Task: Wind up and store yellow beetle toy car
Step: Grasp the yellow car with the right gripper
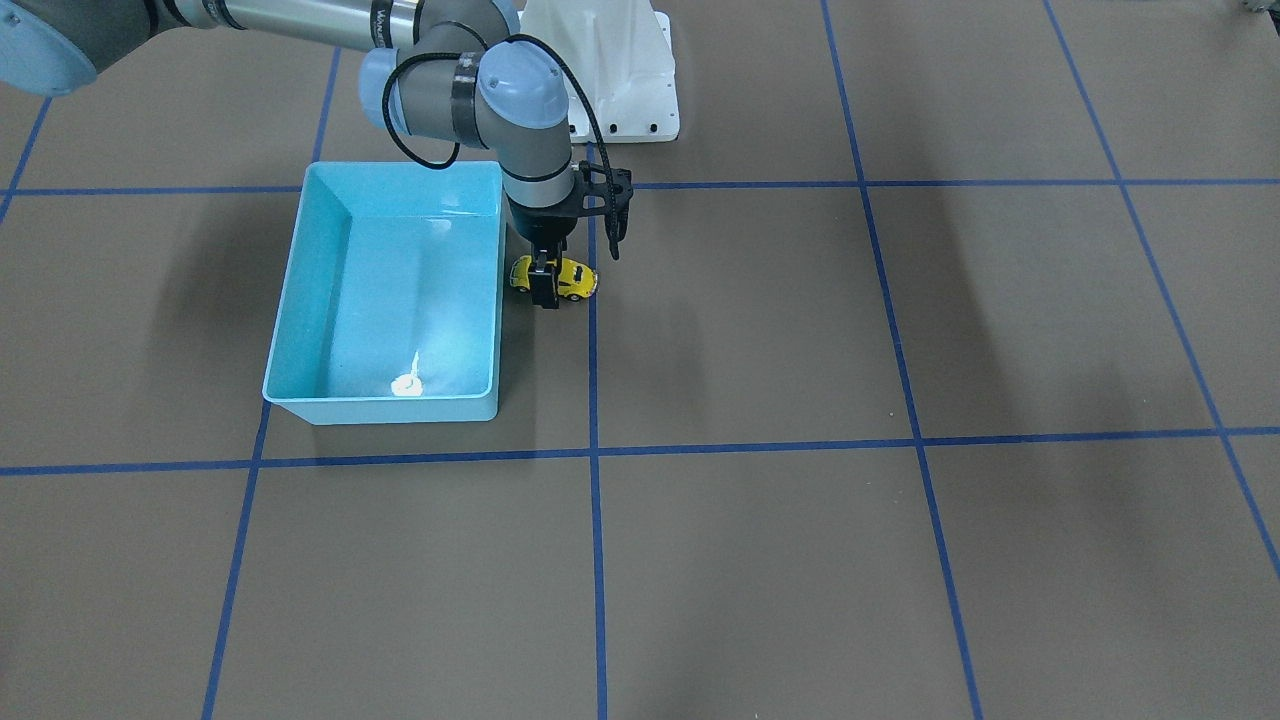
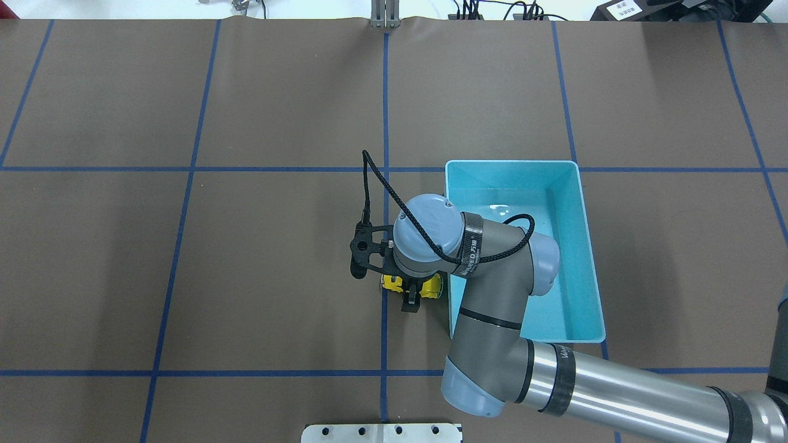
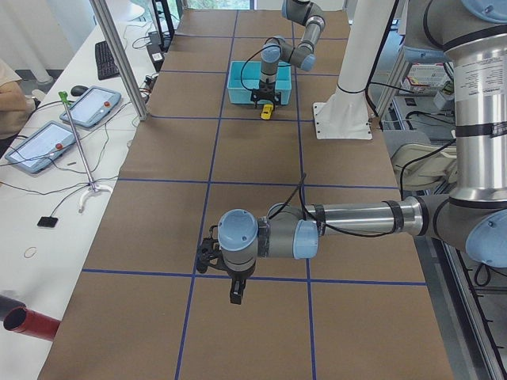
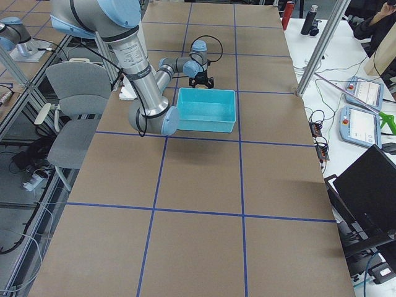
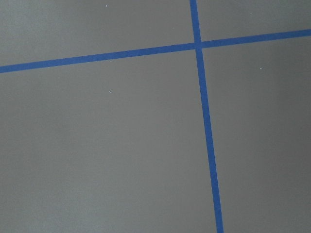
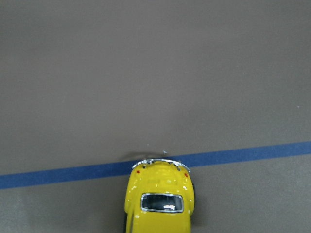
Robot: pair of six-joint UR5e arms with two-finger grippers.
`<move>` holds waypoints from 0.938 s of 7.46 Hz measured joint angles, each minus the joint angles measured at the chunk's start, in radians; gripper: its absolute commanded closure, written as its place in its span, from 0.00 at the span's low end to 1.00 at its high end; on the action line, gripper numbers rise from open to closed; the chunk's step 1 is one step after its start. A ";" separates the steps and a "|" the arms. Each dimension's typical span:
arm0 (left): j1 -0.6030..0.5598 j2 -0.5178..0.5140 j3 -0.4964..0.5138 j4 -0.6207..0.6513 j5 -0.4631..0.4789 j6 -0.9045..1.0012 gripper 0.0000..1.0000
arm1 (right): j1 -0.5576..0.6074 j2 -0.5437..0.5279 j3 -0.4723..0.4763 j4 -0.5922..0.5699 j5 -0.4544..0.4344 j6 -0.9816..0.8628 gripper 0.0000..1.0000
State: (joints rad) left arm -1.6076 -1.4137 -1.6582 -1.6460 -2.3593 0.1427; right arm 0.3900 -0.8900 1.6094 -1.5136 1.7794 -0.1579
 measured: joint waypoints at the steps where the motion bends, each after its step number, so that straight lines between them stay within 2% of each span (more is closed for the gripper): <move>1: 0.000 0.000 0.000 0.000 0.000 0.000 0.00 | 0.000 0.000 -0.001 0.007 0.000 -0.001 1.00; 5: 0.000 0.001 -0.001 0.000 0.000 0.000 0.00 | -0.017 0.012 0.008 0.023 -0.015 -0.001 1.00; 7: 0.000 0.001 -0.001 0.000 0.000 0.000 0.00 | -0.011 0.099 0.011 0.015 -0.016 0.003 1.00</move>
State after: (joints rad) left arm -1.6076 -1.4130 -1.6588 -1.6460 -2.3593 0.1427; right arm 0.3791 -0.7909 1.6199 -1.4991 1.7631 -0.1549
